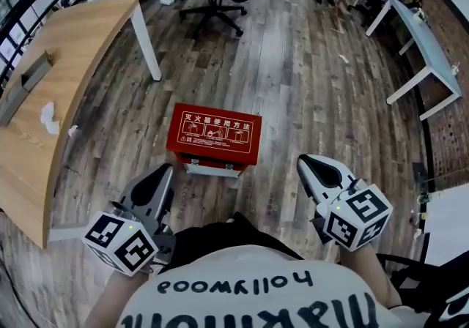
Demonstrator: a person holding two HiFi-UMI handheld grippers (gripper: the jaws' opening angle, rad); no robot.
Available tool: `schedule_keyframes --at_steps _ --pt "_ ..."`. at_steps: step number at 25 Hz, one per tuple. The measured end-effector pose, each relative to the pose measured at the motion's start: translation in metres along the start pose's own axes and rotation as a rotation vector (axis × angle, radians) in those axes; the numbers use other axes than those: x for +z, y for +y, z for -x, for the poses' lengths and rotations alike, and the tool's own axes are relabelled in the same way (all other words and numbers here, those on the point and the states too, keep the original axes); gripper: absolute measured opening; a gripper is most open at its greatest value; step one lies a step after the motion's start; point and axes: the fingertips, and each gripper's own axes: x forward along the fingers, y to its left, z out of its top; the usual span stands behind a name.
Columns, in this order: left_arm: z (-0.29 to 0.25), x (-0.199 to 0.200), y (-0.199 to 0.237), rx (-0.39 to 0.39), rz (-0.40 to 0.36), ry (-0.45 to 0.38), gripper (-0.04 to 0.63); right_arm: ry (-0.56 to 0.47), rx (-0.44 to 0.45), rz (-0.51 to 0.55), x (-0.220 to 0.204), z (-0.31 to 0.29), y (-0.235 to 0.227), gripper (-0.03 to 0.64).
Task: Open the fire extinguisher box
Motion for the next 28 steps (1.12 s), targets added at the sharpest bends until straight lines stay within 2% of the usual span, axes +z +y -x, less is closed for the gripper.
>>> schedule_keyframes --at_steps 8,14,21,25,28 --pt "0.002 -0.009 -0.009 0.046 -0.005 0.010 0.015 0.013 0.092 -0.009 -0.014 -0.006 0.008 0.011" --pt "0.006 -0.017 -0.002 0.056 0.016 0.054 0.015 0.031 0.130 -0.119 -0.020 -0.027 0.014 0.011" --pt "-0.015 -0.023 0.037 -0.030 0.085 0.118 0.015 0.026 0.115 -0.154 -0.001 -0.064 0.020 0.011" --pt "-0.041 -0.045 0.066 -0.100 0.106 0.216 0.017 -0.004 0.078 -0.198 0.003 -0.084 0.015 0.011" --pt "-0.063 -0.080 0.092 -0.147 0.166 0.329 0.024 -0.030 0.053 -0.200 0.007 -0.101 0.013 0.012"
